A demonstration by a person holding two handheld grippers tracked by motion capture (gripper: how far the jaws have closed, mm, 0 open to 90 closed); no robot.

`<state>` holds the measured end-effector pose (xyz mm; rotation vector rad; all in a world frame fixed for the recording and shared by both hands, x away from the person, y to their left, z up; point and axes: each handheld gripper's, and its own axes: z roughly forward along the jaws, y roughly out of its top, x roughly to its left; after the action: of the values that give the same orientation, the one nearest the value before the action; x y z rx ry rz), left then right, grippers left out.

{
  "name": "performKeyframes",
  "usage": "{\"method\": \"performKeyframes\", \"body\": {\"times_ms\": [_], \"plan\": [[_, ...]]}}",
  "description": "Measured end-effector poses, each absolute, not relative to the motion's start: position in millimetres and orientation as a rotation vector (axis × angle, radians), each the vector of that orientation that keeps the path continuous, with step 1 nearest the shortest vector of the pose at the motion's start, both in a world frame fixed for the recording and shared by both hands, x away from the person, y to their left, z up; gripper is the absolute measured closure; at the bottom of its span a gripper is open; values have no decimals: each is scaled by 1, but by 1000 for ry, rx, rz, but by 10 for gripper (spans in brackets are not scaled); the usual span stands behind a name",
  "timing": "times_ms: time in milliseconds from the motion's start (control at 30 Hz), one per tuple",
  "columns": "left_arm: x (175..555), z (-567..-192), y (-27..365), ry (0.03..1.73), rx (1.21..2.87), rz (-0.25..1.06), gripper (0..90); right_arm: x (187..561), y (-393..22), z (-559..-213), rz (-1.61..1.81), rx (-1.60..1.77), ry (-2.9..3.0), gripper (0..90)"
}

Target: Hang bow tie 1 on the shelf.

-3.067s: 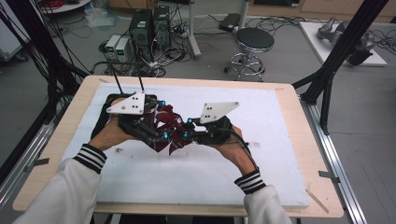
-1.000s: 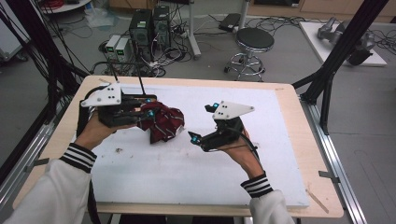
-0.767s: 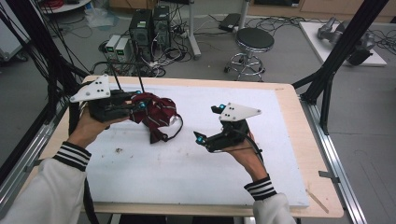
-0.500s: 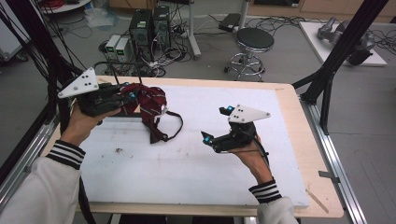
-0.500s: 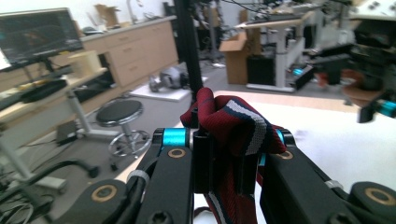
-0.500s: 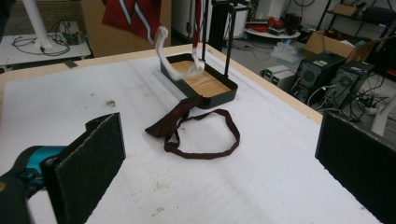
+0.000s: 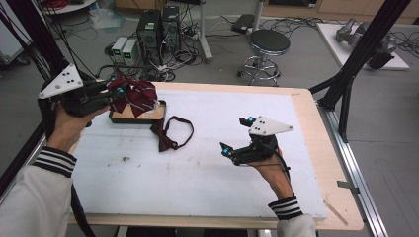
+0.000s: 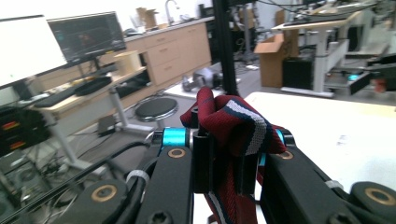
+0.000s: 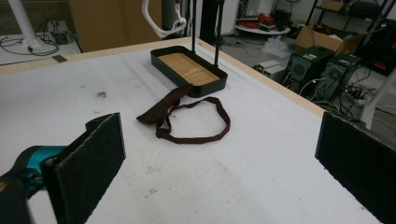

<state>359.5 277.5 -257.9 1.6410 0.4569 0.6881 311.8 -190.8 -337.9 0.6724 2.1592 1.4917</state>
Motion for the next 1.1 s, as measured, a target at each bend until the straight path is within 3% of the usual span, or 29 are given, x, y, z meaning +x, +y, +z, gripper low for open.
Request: {"method": "performKeyframes", "body": {"times_ms": [1100], "plan": [[372,-255,353,806,1497,998,808,301,-215,-352,1523,802,1985,8]]}}
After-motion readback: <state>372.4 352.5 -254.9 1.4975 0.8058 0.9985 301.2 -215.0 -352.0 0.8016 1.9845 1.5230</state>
